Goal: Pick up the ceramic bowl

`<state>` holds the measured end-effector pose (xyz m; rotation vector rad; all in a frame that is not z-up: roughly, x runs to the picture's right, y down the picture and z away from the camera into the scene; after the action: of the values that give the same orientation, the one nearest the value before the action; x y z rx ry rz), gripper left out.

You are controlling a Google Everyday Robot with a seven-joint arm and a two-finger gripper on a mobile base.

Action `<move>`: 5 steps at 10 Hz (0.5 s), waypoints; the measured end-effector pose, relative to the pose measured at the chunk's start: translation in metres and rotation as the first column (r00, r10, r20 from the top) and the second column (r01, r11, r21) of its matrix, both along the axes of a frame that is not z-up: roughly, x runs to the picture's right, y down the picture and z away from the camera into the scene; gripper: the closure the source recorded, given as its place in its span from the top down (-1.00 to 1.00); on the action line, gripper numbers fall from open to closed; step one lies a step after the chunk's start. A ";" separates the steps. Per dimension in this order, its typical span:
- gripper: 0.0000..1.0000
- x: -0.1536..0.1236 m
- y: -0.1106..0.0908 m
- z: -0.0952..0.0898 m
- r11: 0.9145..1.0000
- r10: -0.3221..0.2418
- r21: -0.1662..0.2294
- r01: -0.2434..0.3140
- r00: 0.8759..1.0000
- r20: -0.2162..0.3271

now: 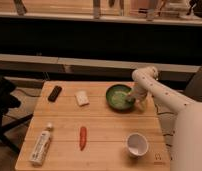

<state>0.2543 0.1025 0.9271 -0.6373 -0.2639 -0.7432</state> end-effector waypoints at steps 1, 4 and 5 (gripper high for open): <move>0.49 0.000 0.000 0.001 1.000 -0.001 -0.002 0.001 1.000 0.000; -0.05 0.001 0.001 0.002 1.000 -0.004 -0.004 0.004 1.000 0.001; -0.24 0.000 0.001 0.002 1.000 -0.004 -0.005 0.004 1.000 0.004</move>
<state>0.2540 0.1040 0.9289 -0.6411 -0.2682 -0.7481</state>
